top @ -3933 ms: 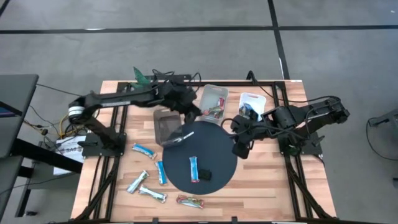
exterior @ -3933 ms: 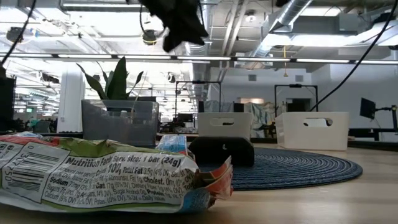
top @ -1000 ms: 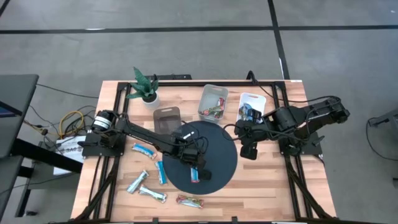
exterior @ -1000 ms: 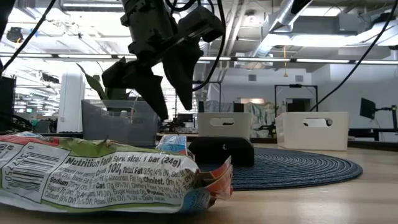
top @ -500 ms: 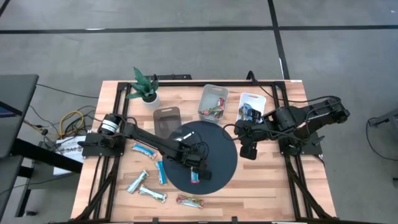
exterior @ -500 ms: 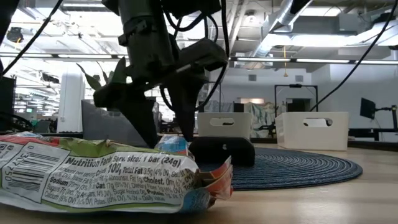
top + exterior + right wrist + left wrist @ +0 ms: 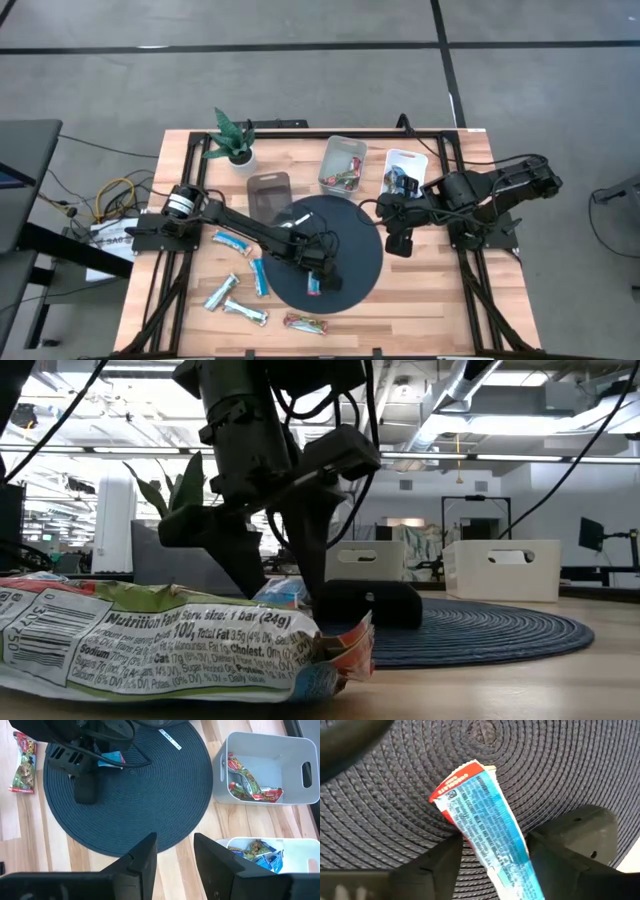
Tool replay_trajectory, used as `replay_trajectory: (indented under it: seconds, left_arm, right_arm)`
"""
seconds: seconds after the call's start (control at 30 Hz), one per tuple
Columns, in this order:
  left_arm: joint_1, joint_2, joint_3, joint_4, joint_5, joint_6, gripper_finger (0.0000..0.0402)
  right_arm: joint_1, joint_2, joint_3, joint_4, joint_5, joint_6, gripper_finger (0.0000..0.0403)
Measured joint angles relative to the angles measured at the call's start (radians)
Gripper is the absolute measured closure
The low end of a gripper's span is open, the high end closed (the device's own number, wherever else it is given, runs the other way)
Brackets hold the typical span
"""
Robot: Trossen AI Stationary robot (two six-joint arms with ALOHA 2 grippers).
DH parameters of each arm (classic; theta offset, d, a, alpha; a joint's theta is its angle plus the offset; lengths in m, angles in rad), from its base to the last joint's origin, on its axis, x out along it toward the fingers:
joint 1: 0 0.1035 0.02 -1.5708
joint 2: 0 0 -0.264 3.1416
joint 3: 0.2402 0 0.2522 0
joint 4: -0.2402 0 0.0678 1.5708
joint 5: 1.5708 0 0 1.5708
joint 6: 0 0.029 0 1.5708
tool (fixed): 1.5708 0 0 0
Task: Pick and place Granola Bars by type
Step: Put the top red granola bar into the gray bin
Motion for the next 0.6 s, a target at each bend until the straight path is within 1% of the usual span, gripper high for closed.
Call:
replay_trajectory:
  seconds: [0.23, 0.37, 0.43, 0.5, 0.6]
  left_arm:
    - [0.0, 0.004, 0.009, -0.005, 0.004, 0.036, 0.0289]
    - [0.0, 0.005, 0.046, -0.023, 0.004, 0.075, 0.0336]
    - [0.003, 0.005, 0.083, -0.072, 0.002, 0.105, 0.0349]
    - [0.007, 0.004, 0.128, -0.131, -0.01, 0.137, 0.0354]
    - [0.016, 0.005, 0.223, -0.27, -0.07, 0.19, 0.0351]
  right_arm:
    - [0.0, 0.0, 0.0, 0.0, 0.0, -0.007, 0.0281]
    - [-0.002, 0.0, 0.0, 0.0, 0.0, -0.007, 0.0281]
    - [-0.002, 0.0, 0.0, -0.001, 0.0, -0.008, 0.0281]
    - [-0.002, 0.0, 0.0, -0.006, 0.0, -0.009, 0.0281]
    - [-0.002, 0.0, 0.0, -0.033, 0.0, -0.009, 0.0281]
